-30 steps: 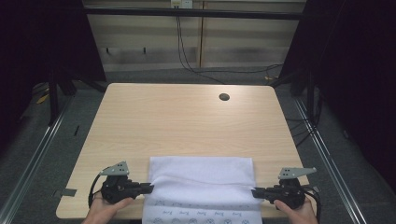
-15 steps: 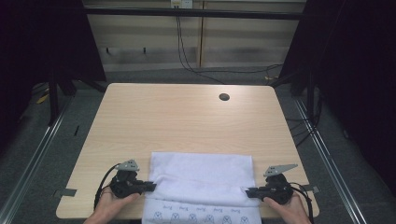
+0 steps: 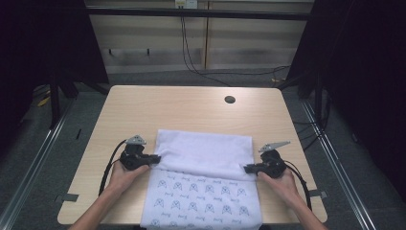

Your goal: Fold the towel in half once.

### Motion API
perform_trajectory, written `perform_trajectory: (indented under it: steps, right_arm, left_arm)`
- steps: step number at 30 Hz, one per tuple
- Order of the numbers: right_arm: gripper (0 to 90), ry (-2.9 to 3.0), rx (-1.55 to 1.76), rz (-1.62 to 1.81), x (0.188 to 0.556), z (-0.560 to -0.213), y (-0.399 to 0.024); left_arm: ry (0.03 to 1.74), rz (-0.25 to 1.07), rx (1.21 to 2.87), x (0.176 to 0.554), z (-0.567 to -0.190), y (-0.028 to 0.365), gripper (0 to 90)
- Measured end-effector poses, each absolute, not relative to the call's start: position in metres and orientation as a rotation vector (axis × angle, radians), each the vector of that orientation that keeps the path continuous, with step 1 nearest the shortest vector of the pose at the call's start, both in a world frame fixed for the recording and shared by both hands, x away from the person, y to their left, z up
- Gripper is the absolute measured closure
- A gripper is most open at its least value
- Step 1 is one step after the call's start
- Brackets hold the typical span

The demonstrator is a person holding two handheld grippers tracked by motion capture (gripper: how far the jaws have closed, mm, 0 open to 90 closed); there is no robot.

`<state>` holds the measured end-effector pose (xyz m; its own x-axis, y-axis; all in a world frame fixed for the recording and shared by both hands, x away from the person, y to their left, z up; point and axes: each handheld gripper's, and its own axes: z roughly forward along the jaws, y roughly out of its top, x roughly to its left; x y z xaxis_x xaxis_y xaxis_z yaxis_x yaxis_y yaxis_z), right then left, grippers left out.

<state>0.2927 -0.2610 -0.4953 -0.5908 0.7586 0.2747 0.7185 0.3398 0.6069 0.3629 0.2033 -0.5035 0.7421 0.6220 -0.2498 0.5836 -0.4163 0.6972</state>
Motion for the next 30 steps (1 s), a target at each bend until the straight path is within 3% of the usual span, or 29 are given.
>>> perform_trajectory:
  steps: [10,20,24,30]
  right_arm:
    - [86.9,2.414,1.453,1.11,0.37,-0.501,-0.263]
    - [86.9,2.302,1.514,1.092,0.423,-0.504,-0.264]
    - [86.9,2.228,1.54,1.067,0.435,-0.505,-0.259]
    - [86.9,2.191,1.543,1.106,0.439,-0.498,-0.263]
  left_arm:
    - [0.983,0.119,2.074,0.418,-0.507,0.201,86.6]
    - [1.043,0.21,2.055,0.462,-0.508,0.19,86.6]
    - [1.067,0.259,2.037,0.473,-0.51,0.187,86.5]
    - [1.048,0.224,2.008,0.469,-0.501,0.191,86.7]
